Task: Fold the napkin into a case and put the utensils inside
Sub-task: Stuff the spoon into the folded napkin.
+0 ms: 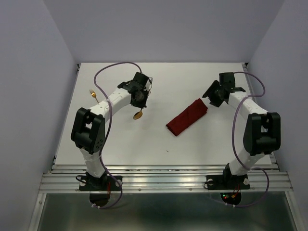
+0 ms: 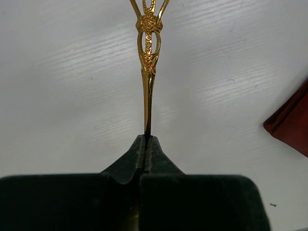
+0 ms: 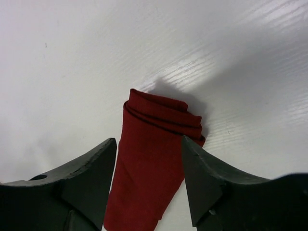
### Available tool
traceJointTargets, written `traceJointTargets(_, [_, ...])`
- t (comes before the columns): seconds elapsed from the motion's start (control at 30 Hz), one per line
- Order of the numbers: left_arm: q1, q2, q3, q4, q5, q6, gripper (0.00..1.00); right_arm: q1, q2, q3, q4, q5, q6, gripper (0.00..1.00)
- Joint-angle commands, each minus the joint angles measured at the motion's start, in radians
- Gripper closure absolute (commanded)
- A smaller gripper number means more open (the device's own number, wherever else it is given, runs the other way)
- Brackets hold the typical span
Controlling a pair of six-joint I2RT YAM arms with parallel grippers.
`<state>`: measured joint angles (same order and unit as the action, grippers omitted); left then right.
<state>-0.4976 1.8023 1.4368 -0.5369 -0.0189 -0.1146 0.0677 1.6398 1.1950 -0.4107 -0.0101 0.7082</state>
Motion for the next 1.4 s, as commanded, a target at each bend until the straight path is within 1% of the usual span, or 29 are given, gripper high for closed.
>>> traceJointTargets(0.0, [-0.041, -0.089, 0.02, -0.034, 0.059, 0.021, 1.0, -0.025, 0.081, 0.047, 0.058, -0.014, 0.017, 0.4])
traceJointTargets(0.03, [-0.062, -0.093, 0.028, -0.031, 0.066, 0.01, 1.0, -0.034, 0.097, 0.051, 0.059, -0.013, 0.023, 0.45])
traceJointTargets(0.07, [-0.073, -0.096, 0.045, -0.028, 0.077, -0.008, 1.0, -0.034, 0.11, 0.055, 0.061, -0.013, 0.025, 0.52])
traceJointTargets(0.1, [-0.102, -0.096, 0.053, -0.022, 0.101, -0.016, 1.0, -0.034, 0.139, 0.064, 0.061, -0.013, 0.024, 0.56])
traceJointTargets(0.13, [-0.102, -0.093, 0.06, -0.018, 0.112, -0.023, 1.0, -0.034, 0.153, 0.069, 0.061, -0.011, 0.023, 0.57])
traceJointTargets(0.17, [-0.136, -0.09, 0.079, -0.018, 0.122, -0.028, 1.0, -0.034, 0.167, 0.075, 0.061, -0.017, 0.022, 0.58])
traceJointTargets(0.37, [-0.269, 0.0, 0.16, -0.032, 0.129, -0.034, 1.0, -0.034, 0.244, 0.081, 0.064, -0.01, 0.007, 0.57])
traceJointTargets(0.6, [-0.361, 0.117, 0.27, -0.067, 0.129, -0.019, 1.0, -0.034, 0.269, 0.074, 0.075, -0.047, -0.015, 0.56])
traceJointTargets(0.9, [-0.369, 0.25, 0.327, -0.149, 0.1, 0.033, 1.0, -0.034, 0.261, 0.063, 0.084, -0.068, -0.016, 0.54])
traceJointTargets(1.0, [-0.374, 0.265, 0.33, -0.158, 0.105, 0.035, 1.0, -0.034, 0.261, 0.061, 0.089, -0.071, -0.018, 0.52])
traceJointTargets(1.23, [-0.384, 0.29, 0.333, -0.169, 0.116, 0.047, 1.0, -0.034, 0.272, 0.066, 0.093, -0.091, -0.016, 0.5])
traceJointTargets(1.37, [-0.386, 0.324, 0.365, -0.179, 0.122, 0.047, 1.0, -0.034, 0.27, 0.06, 0.102, -0.108, -0.013, 0.5])
